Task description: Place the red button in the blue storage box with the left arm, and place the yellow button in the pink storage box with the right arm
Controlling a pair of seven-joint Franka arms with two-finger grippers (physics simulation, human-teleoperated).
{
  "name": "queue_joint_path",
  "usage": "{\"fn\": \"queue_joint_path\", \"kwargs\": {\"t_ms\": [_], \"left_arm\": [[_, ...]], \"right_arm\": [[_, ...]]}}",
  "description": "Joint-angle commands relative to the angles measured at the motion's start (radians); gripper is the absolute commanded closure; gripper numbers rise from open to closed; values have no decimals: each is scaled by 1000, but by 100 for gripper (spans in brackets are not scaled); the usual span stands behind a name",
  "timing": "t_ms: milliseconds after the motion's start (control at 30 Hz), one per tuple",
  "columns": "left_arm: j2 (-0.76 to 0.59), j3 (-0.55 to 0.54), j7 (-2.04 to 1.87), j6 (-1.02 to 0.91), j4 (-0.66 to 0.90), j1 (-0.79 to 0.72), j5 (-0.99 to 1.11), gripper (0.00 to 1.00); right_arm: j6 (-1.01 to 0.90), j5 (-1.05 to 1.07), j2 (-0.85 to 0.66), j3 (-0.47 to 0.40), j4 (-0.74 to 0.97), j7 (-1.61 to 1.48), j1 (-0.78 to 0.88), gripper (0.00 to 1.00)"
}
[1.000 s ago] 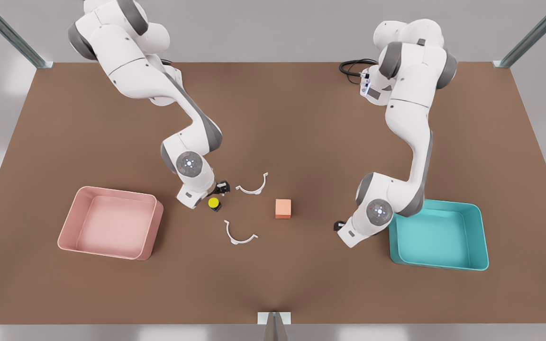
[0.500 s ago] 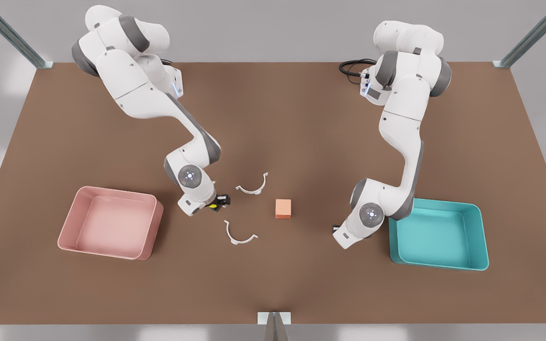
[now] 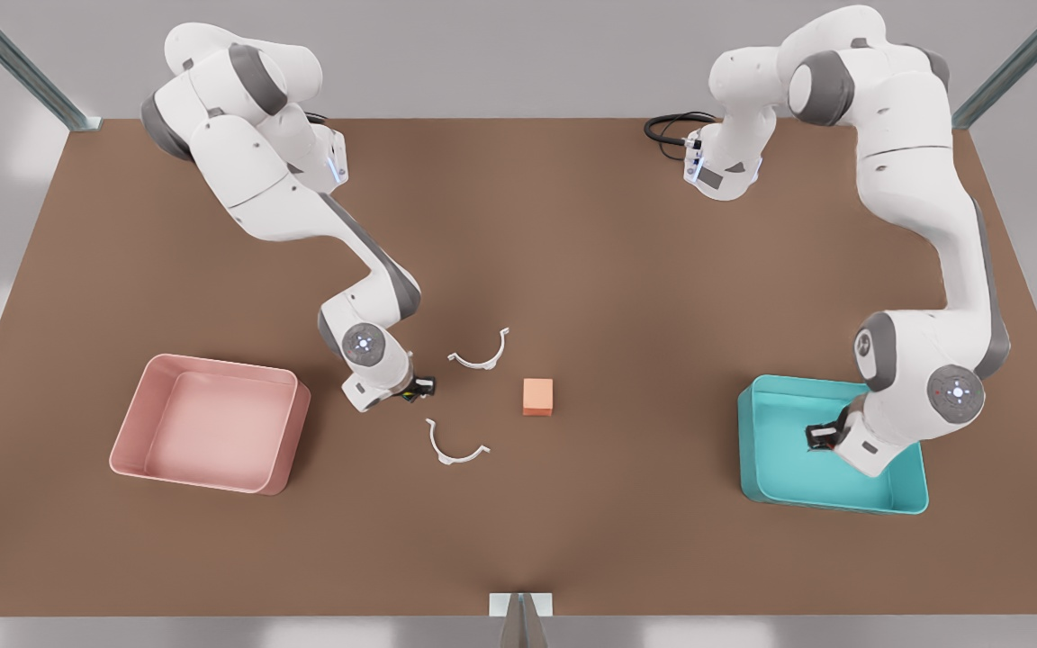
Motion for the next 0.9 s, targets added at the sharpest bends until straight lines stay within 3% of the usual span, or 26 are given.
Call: {"fn": "queue_joint_path", "kwargs": {"t_ms": [0,167,267,300,333,400,467,567,667,867], "left_arm": [[10,1,591,-109,-16,37,-3,52],[166,1,591,136,-16,41,-3,49],[198,2,591,162,-16,40,-3,42],[198,2,591,162,-16,38,-3,10],[195,2,589,158,-16,37,-3,0],[157,2,579,101,-15,35,-3,0],[-10,-2,399,-126,-7,29,-6,0],[-190,-13,171,-129,-1,-29,-14,0],[-345,-19,63,-290,69,-98,-11,0],[-403,-19,40,-316,63,-118,-8,0]], "right_arm": [[15,1,0,0,1,61,0,34],[14,1,-1,0,0,60,-1,50],[6,1,-12,0,0,55,-1,54],[6,1,-15,0,-2,55,-1,54],[3,1,-27,0,-2,54,-4,55],[-58,-1,-81,9,-3,42,-29,55],[-116,1,-165,11,-2,-58,-93,55],[-167,2,-194,106,20,-204,-269,54],[-239,4,-201,111,87,-374,-365,54],[-207,1,-150,95,100,-710,-565,54]]}}
